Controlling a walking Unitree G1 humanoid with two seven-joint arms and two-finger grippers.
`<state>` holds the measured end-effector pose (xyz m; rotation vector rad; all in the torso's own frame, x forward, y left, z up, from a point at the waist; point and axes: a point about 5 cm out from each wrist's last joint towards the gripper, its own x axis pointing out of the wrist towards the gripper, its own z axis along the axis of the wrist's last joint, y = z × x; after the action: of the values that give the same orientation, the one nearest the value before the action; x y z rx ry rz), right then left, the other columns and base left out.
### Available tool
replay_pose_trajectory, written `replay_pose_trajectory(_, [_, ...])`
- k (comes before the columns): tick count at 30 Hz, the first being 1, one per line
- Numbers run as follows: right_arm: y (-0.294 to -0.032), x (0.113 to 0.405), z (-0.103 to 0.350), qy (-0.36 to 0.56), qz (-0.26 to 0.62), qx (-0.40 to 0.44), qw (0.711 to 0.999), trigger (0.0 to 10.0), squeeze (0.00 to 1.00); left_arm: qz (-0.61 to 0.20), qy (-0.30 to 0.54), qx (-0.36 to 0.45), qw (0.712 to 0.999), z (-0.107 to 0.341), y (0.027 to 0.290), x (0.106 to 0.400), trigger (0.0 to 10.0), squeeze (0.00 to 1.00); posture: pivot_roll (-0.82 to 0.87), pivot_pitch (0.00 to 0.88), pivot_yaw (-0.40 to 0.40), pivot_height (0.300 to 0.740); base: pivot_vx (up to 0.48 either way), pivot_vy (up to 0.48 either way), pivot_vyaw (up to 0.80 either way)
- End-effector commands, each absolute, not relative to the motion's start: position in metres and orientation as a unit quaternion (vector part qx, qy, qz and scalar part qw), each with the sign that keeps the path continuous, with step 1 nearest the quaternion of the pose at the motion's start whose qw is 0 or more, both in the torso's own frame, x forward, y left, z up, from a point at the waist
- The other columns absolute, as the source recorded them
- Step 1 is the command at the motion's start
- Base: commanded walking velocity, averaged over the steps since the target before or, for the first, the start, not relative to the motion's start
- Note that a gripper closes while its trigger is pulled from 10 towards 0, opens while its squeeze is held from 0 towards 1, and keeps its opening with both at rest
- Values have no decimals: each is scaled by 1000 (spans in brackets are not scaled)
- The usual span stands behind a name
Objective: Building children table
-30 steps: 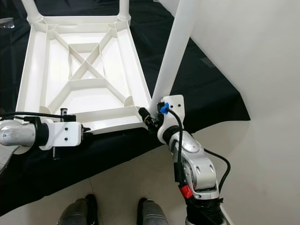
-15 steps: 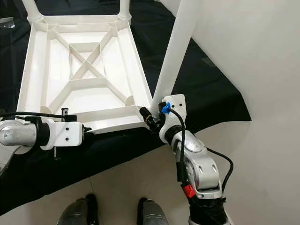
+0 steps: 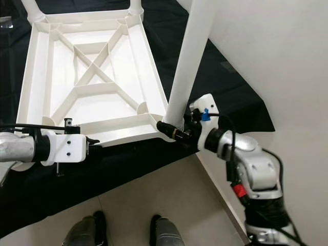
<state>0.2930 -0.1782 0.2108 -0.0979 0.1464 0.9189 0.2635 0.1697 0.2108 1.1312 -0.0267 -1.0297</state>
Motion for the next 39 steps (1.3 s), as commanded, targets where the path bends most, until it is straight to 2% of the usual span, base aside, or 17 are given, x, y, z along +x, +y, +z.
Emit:
replay_pose_trajectory(1, [-141, 274, 237, -19, 609, -31, 792, 0, 0, -473, 4, 526, 706, 201, 167, 261, 10000, 0, -33, 248, -158, 740, 0, 0, 0])
replay_pose_trajectory(11, [-143, 271, 229, 0, 652, -12, 758, 0, 0, -475, 5, 527, 705, 202, 167, 260, 10000, 0, -34, 246, -151, 740, 0, 0, 0])
replay_pose_trajectory(13, [-144, 274, 228, -3, 646, -13, 763, 0, 0, -476, 4, 527, 704, 202, 167, 260, 10000, 0, -37, 241, -150, 740, 0, 0, 0])
replay_pose_trajectory(14, [-144, 281, 228, -11, 616, -20, 787, 0, 0, -476, 4, 527, 704, 202, 166, 260, 10000, 0, -36, 236, -149, 740, 0, 0, 0])
replay_pose_trajectory(15, [-144, 281, 228, -11, 616, -20, 787, 0, 0, -476, 4, 527, 704, 202, 166, 260, 10000, 0, -36, 236, -149, 740, 0, 0, 0])
replay_pose_trajectory(16, [-145, 293, 226, -19, 555, -41, 831, 5020, 0, -477, 3, 526, 704, 201, 165, 261, 10000, 0, -43, 229, -147, 740, 0, 0, 0])
replay_pose_trajectory(17, [-145, 293, 226, -19, 555, -41, 831, 5020, 0, -477, 3, 526, 704, 201, 165, 261, 10000, 0, -43, 229, -147, 740, 0, 0, 0])
replay_pose_trajectory(18, [-146, 304, 226, -24, 490, -45, 870, 10000, 0, -478, 2, 525, 704, 199, 164, 261, 10000, 0, -46, 221, -145, 740, 0, 0, 0])
replay_pose_trajectory(19, [-146, 304, 226, -24, 490, -45, 870, 10000, 0, -478, 2, 525, 704, 199, 164, 261, 10000, 0, -46, 221, -145, 740, 0, 0, 0])
replay_pose_trajectory(20, [-147, 309, 226, -25, 448, -45, 893, 10000, 1000, -479, 2, 524, 704, 198, 162, 261, 10000, 0, -46, 221, -145, 740, 0, 0, 0])
replay_pose_trajectory(26, [-153, 303, 231, -63, 338, -23, 939, 10000, 1000, -483, -5, 515, 708, 193, 155, 264, 10000, 0, -73, 185, -127, 740, 0, 0, 0])
replay_pose_trajectory(33, [-150, 299, 238, -78, 299, -28, 951, 10000, 1000, -486, -15, 513, 707, 192, 148, 269, 10000, 0, -86, 169, -122, 740, 0, 0, 0])
replay_pose_trajectory(34, [-149, 302, 239, -77, 282, -34, 956, 10000, 59, -486, -17, 512, 708, 192, 147, 270, 10000, 0, -90, 160, -119, 740, 0, 0, 0])
replay_pose_trajectory(35, [-148, 304, 240, -76, 270, -38, 959, 10000, 0, -486, -18, 512, 708, 193, 146, 271, 10000, 0, -90, 160, -119, 740, 0, 0, 0])
replay_pose_trajectory(37, [-146, 307, 240, -76, 258, -36, 963, 9922, 0, -485, -20, 512, 709, 193, 145, 272, 10000, 0, -88, 158, -118, 740, 0, 0, 0])
replay_pose_trajectory(38, [-144, 309, 241, -77, 249, -26, 965, 0, 0, -485, -21, 512, 709, 193, 145, 272, 10000, 0, -85, 158, -118, 740, 0, 0, 0])
replay_pose_trajectory(39, [-144, 309, 241, -77, 249, -26, 965, 0, 0, -485, -21, 512, 709, 193, 145, 272, 10000, 0, -85, 158, -118, 740, 0, 0, 0])
